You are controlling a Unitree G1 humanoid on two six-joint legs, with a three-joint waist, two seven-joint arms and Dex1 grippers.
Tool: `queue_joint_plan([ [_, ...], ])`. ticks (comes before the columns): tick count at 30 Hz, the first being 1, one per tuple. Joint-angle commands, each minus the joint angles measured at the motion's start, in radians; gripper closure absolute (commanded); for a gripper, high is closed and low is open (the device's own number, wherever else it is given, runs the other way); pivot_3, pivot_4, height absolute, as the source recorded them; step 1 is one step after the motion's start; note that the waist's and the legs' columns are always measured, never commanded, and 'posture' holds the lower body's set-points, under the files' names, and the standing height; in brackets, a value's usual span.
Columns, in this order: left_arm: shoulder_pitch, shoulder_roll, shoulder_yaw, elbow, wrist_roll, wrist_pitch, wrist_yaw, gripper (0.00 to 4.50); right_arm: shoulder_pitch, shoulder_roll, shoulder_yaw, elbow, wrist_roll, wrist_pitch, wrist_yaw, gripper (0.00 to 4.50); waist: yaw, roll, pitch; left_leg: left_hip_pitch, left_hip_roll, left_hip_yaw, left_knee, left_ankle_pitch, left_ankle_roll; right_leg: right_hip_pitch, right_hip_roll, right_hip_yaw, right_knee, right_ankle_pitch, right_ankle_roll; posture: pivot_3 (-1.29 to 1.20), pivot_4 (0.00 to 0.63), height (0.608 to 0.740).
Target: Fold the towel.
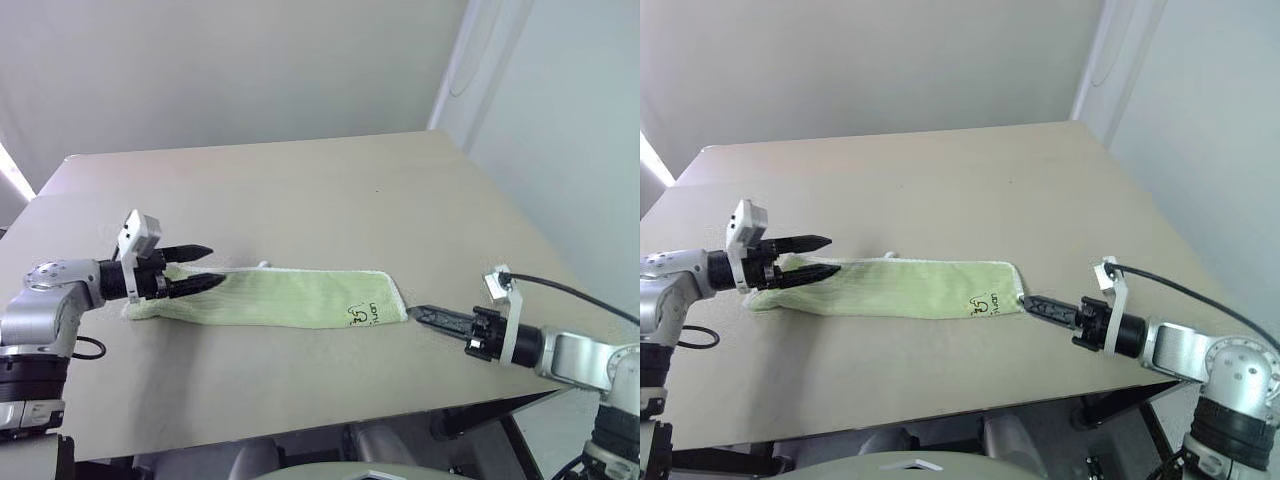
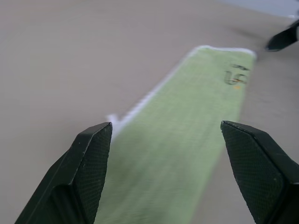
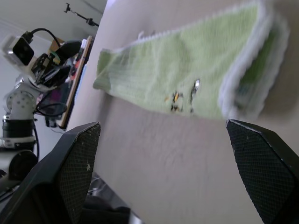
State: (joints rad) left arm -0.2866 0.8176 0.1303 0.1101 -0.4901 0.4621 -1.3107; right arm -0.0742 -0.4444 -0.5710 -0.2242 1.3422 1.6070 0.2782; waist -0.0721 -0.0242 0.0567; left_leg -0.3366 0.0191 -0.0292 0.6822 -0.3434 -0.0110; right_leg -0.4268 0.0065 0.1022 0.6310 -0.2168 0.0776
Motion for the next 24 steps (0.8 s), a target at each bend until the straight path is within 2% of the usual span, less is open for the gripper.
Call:
queue_joint_plan([
  [1, -0.02, 0.03, -0.03, -0.048, -0.015, 0.006, -0.064, 0.58, -0.004, 0.063, 0.023, 0.024, 0.085, -0.034, -0.125, 0.02, -0.001, 0.0, 0.0, 0.0, 0.0, 0.0, 0.0, 0.0, 0.0, 0.0, 0.0, 0.0, 0.0, 0.0, 0.0, 0.0, 0.0, 0.712],
  [7, -0.053, 0.06, -0.055, -0.031, -0.003, 0.001, -0.113, 0.58, -0.024, 0.119, 0.097, 0.097, 0.247, -0.169, -0.357, 0.02, -0.008, 0.004, 0.003, -0.001, 0.0, 0.0, 0.0, 0.0, 0.0, -0.002, 0.0, 0.0, -0.001, 0.0, 0.0, 0.0, 0.0, 0.712],
  [13, -0.039, 0.046, -0.059, -0.04, 0.0, 0.001, -0.087, 0.58, -0.018, 0.122, 0.152, 0.133, 0.266, -0.317, -0.53, 0.02, -0.007, 0.005, 0.003, -0.002, 0.0, 0.0, -0.001, 0.0, 0.0, -0.002, 0.0, 0.0, -0.002, 0.0, 0.0, 0.0, 0.0, 0.712],
  [18, -0.019, 0.046, -0.064, -0.036, 0.013, -0.016, -0.074, 0.58, -0.008, 0.092, 0.182, 0.121, 0.3, -0.389, -0.595, 0.02, -0.012, 0.005, 0.003, -0.002, 0.0, 0.0, -0.001, 0.0, 0.0, -0.002, 0.0, 0.001, -0.001, 0.0, 0.0, 0.0, 0.0, 0.712],
  [24, -0.017, 0.049, -0.058, -0.019, 0.02, -0.029, -0.069, 0.58, 0.092, 0.008, 0.22, 0.065, 0.47, -0.446, -0.649, 0.02, 0.0, 0.005, 0.003, -0.001, 0.0, 0.0, -0.001, 0.0, 0.0, -0.001, 0.0, 0.001, -0.003, 0.0, 0.0, 0.0, 0.0, 0.712],
])
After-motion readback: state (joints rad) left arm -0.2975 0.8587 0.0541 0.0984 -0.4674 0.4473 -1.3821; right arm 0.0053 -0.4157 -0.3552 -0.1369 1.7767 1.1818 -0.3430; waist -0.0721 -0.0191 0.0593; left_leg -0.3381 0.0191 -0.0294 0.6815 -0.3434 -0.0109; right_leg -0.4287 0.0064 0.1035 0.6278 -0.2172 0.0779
